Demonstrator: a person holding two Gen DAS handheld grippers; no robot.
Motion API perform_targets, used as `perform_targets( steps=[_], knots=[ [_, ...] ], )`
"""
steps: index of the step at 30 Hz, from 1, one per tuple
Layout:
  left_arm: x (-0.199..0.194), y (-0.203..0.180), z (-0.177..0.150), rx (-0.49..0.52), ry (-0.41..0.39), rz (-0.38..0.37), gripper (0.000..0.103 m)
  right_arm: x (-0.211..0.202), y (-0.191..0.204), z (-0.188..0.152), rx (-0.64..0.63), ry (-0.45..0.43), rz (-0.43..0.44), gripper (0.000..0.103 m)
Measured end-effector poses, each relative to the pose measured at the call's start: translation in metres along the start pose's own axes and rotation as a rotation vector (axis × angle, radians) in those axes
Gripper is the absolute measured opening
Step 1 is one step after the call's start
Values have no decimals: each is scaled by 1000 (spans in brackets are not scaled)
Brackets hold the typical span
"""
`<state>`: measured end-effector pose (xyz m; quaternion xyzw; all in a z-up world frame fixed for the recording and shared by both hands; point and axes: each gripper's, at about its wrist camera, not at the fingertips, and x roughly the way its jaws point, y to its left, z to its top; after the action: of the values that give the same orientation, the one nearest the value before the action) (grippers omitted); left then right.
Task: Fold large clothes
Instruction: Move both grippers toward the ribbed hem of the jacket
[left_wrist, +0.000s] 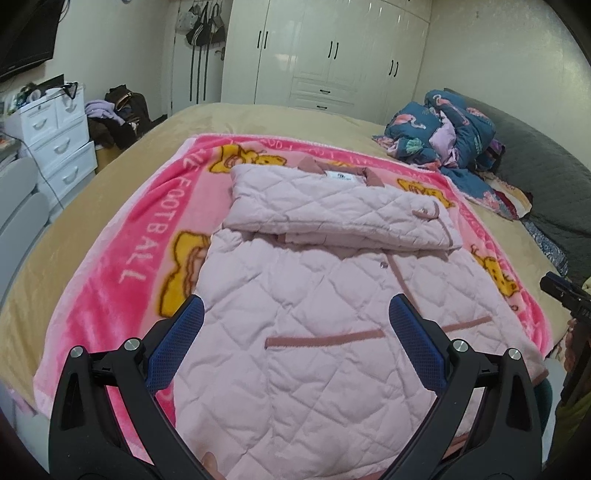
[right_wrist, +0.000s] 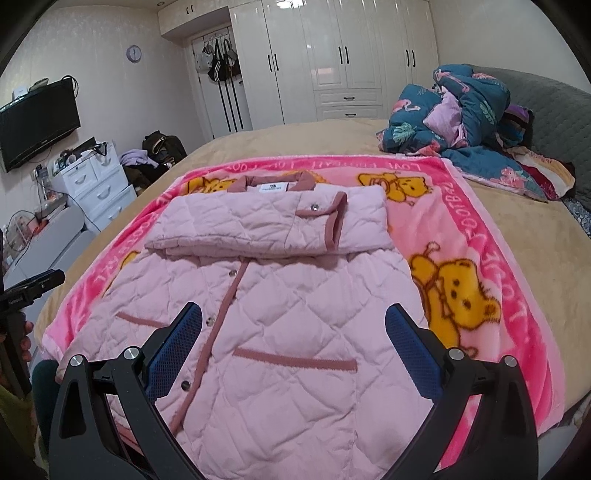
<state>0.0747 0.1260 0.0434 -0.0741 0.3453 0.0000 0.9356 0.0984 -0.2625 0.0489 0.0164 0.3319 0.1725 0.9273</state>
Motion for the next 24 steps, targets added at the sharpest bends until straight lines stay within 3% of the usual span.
perform_targets(
  steps=[11,24],
  knots=[
    [7,24,-20,-23,55,55,94,4,-16,-22,8,51,-21,99],
    [25,57,-61,-48,182,126,94,10,-38,-47,17,131,-68,99]
  ],
)
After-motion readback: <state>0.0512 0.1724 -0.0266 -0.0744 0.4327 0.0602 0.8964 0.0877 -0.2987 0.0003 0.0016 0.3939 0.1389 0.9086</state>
